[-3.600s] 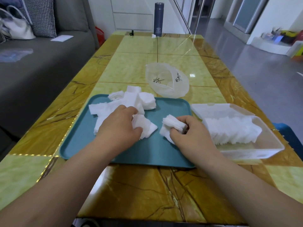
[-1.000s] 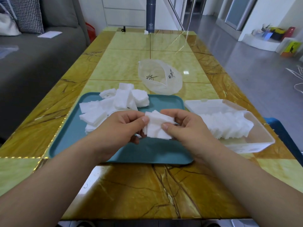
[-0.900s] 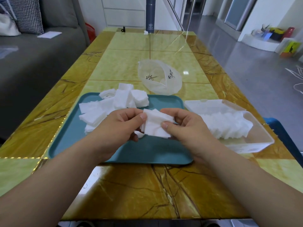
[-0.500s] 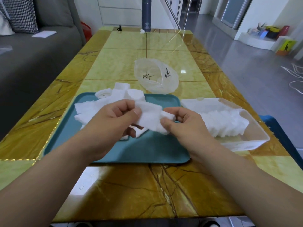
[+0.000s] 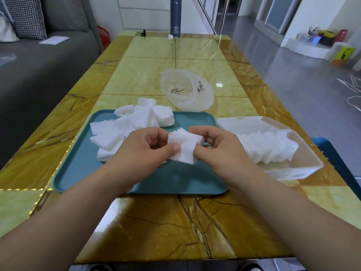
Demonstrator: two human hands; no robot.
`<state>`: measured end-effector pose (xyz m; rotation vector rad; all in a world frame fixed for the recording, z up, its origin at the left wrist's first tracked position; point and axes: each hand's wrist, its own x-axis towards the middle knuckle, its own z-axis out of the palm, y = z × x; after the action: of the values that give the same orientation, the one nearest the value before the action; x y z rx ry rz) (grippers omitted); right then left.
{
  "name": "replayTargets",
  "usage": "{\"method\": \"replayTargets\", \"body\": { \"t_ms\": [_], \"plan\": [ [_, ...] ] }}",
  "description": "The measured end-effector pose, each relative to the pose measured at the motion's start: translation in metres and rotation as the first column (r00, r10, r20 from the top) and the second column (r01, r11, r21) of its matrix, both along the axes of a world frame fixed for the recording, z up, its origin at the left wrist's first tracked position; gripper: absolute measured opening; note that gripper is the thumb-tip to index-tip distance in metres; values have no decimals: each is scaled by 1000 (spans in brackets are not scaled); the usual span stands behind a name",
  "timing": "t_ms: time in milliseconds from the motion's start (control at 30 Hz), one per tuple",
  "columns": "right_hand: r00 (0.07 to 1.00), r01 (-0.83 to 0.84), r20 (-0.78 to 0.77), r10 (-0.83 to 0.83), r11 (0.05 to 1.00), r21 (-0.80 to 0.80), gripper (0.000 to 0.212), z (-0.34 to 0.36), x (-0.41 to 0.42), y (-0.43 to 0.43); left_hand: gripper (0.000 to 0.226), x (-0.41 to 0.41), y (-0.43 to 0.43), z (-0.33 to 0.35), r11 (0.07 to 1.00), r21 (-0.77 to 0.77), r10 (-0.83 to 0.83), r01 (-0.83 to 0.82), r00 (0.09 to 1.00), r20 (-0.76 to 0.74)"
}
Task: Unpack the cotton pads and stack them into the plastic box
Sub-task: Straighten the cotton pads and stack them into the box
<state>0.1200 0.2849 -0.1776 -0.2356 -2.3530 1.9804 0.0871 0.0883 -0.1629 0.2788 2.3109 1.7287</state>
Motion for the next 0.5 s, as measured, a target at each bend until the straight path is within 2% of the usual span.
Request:
{"method": "replayTargets", "body": {
  "t_ms": [133,200,267,333,400,500],
  "plan": [
    [1000,-17,-7,18,999,34,38,3,1,2,4,1,2,-1,999,-49,3,-6,999,-51],
    [999,-45,-7,45,999,-8,43,3,1,3,6,2,3,-2,994,-100,25,-36,994,-103],
    [996,-94,6,94,994,-47,56,3,2,4,11,0,3,-6,986,-151,45,-69,986,-158],
    [992,-126,13,126,990,59,74,2,5,1,20,-3,1,-10,976,-186,70,-109,976,-205],
    [992,-123,3,125,970,210,68,0,5,0,34,-4,0,-12,962,-251,48,-104,974,-222],
    [990,-136,-4,142,956,259,55,-5,3,4,47,0,1,-12,934,-356,-93,21,978,-185]
  ]
}}
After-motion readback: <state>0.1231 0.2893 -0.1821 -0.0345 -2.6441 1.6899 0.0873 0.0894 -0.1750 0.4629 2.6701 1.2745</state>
